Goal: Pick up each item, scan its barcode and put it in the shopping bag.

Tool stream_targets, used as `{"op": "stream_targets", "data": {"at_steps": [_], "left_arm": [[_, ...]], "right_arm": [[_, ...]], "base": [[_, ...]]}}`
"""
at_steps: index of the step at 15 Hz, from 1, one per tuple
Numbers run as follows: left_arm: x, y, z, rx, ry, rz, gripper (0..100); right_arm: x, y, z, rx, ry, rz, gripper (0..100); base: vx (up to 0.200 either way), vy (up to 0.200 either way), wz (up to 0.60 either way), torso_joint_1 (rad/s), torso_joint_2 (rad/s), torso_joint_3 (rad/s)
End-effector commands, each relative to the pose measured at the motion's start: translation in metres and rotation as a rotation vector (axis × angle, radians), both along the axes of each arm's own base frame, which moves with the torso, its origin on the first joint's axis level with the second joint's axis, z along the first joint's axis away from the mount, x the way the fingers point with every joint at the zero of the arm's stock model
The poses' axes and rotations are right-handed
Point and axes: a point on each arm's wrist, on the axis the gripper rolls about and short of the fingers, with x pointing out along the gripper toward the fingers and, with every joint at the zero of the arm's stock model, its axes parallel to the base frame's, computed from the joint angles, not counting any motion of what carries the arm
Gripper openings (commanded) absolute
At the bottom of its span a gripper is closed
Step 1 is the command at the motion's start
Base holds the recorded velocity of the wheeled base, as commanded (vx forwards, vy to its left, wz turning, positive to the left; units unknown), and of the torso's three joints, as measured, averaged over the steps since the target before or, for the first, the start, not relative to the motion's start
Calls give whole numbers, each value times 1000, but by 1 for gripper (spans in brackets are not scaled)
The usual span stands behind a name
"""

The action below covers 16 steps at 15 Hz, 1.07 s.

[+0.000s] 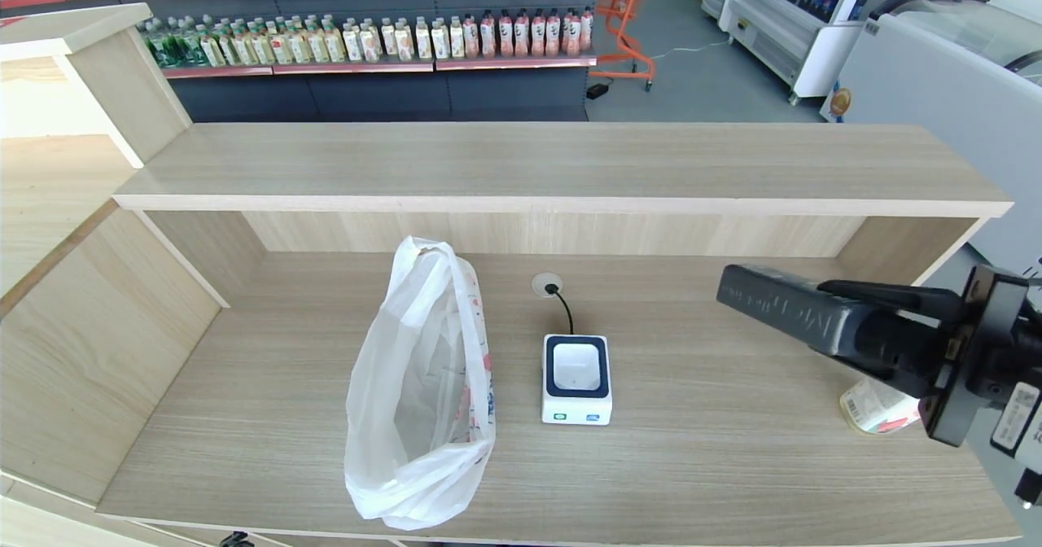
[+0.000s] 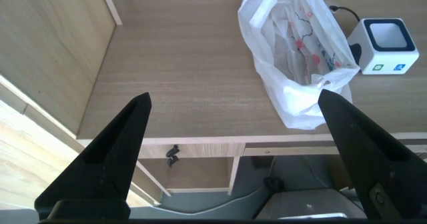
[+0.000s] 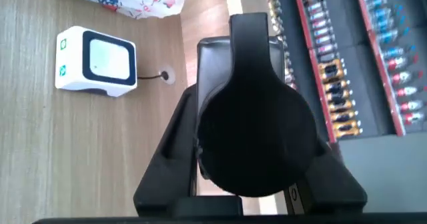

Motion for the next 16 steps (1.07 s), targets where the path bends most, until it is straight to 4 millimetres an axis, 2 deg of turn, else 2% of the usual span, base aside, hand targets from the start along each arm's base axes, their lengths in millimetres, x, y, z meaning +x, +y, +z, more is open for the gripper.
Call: {"op": "stream_targets", "data": {"at_steps": [1,3,4,5,6,8,9,10,12,16], "left_arm": [[0,0,0,0,0,0,100],[0,0,0,0,0,0,100],[0,0,0,0,0,0,100],[0,0,0,0,1,0,100],[0,0,0,0,0,0,100],[0,0,0,0,0,0,100],[0,0,0,0,0,0,100],[0,0,0,0,0,0,100],[0,0,0,0,0,0,100],[0,0,0,0,1,0,100]], "right_arm": [[-13,-19,-7,161,238,-155,0],[-12,-19,-11,375,536,-232,0],[-12,-19,-12,390,554,-243,0],[-3,-18,-15,543,707,-347,0],[14,-8,-19,778,918,-479,0],[47,11,-28,1046,1108,-664,0],[55,16,-31,1103,1155,-689,0],[69,31,-38,1186,1255,-713,0],[84,57,-43,1293,1365,-733,0],[102,86,-59,1262,1439,-746,0]], "base": [[0,0,0,0,0,0],[0,0,0,0,0,0],[0,0,0,0,0,0],[0,0,0,0,0,0],[0,0,0,0,0,0],[0,0,0,0,0,0],[0,0,0,0,0,0],[0,0,0,0,0,0],[0,0,0,0,0,0],[0,0,0,0,0,0]]}}
